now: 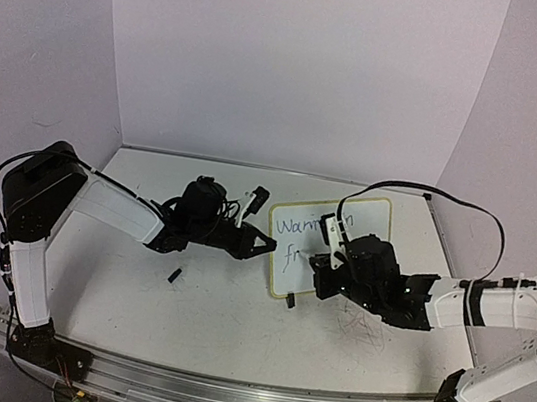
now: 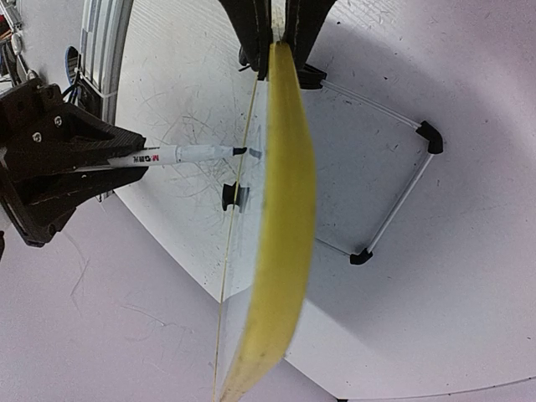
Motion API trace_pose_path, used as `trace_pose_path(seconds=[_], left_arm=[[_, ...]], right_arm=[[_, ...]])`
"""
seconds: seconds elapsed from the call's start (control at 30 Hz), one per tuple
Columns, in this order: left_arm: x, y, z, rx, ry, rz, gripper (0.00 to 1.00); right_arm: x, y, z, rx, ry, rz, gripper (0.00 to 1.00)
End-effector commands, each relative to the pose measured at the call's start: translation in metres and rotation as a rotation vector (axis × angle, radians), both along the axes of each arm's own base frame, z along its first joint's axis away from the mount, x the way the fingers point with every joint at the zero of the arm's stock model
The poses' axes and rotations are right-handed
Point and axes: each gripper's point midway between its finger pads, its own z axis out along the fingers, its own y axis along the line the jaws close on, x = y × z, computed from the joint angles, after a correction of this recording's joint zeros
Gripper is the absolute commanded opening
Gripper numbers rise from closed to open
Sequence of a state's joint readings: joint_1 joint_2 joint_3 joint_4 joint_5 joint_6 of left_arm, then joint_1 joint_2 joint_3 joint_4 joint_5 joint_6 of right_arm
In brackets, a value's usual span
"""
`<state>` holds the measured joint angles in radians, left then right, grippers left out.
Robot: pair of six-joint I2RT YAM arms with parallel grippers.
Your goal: Write a sentence on the whiteboard
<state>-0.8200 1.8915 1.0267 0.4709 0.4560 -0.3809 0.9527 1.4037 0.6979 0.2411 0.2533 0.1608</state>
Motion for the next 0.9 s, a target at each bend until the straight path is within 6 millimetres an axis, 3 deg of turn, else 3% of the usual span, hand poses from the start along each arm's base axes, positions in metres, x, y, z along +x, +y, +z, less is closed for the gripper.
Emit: trace_pose_path(seconds=[0.0, 0.5, 0.87], left_arm=[[-0.019, 0.005, -0.029, 0.104, 0.045, -0.029, 0.0], [-0.018, 0.004, -0.032, 0.107, 0.046, -0.032, 0.0], [-0.019, 0.005, -0.029, 0.105, 0.042, -0.032, 0.0]], right_arm=[[0.011, 0.006, 0.022, 0.049, -0.055, -0.026, 0.0], [0.01, 0.002, 0.034, 0.078, -0.084, -0.037, 0.0], [0.019, -0.002, 0.014, 0.028, -0.054, -0.09, 0.0]])
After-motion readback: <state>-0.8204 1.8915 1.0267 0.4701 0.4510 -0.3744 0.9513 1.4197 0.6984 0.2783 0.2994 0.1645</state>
